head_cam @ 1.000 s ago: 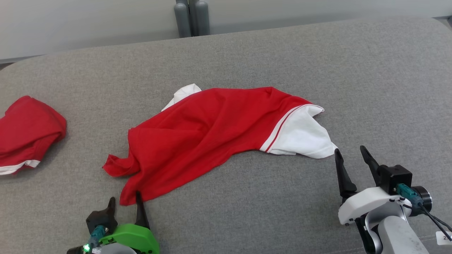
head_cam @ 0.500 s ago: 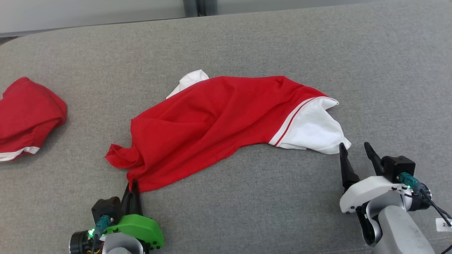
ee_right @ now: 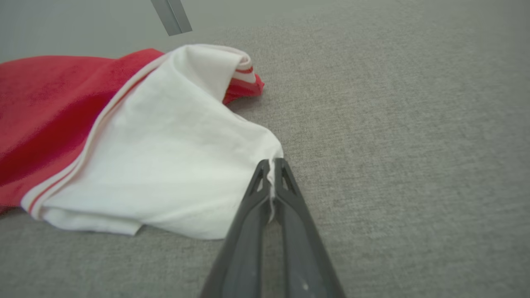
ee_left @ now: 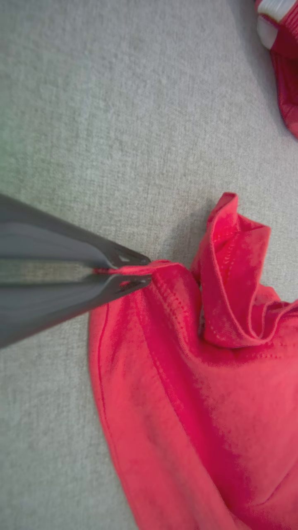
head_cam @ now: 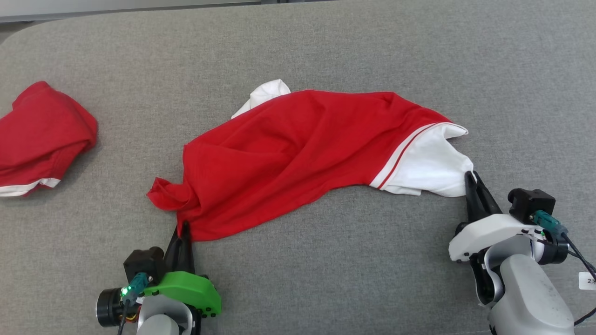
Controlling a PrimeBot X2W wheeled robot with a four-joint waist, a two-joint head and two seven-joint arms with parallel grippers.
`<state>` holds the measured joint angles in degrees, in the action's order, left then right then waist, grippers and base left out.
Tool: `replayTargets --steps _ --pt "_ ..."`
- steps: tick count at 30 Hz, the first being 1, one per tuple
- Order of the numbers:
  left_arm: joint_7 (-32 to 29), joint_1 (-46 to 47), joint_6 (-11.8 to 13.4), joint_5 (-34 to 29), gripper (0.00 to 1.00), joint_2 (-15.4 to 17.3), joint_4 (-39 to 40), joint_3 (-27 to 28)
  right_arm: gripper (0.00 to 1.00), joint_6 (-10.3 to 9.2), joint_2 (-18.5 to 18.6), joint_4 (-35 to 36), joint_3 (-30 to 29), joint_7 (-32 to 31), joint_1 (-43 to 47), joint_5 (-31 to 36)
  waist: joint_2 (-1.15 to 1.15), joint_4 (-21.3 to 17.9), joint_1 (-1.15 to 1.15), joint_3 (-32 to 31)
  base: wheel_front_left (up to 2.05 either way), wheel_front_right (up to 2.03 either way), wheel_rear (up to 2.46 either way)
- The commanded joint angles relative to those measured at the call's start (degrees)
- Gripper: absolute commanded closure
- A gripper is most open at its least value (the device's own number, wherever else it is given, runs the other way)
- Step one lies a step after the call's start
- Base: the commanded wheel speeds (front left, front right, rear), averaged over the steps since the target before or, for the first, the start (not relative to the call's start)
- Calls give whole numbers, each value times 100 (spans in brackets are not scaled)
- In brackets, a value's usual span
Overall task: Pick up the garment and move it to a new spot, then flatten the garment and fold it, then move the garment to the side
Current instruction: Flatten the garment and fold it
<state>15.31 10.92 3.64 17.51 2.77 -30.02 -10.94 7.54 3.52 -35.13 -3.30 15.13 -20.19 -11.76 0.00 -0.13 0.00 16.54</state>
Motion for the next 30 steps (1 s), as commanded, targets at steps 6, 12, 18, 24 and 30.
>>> replayTargets --steps 6,12,18,24,30 --pt "-15 67 -348 150 100 21 674 -55 100 -9 6 659 -134 3 168 -555 0 -107 0 -457 0 0 0" --pt "-16 382 -511 158 100 25 1408 41 100 -8 187 1424 -200 8 -119 -1126 0 -274 0 -1110 0 0 0" --pt "-16 1052 -651 -208 100 101 1660 484 100 -8 600 2057 -103 9 -717 -1353 0 -499 0 -1489 0 0 0" --pt "-16 2020 -768 -483 100 477 1972 876 100 -9 1109 2595 87 9 -1571 -1531 0 -670 0 -1570 0 0 0" --pt "-282 2799 -693 -582 100 837 1715 1001 100 -10 1475 2418 257 -142 -2334 -1556 0 -708 0 -1186 0 0 0"
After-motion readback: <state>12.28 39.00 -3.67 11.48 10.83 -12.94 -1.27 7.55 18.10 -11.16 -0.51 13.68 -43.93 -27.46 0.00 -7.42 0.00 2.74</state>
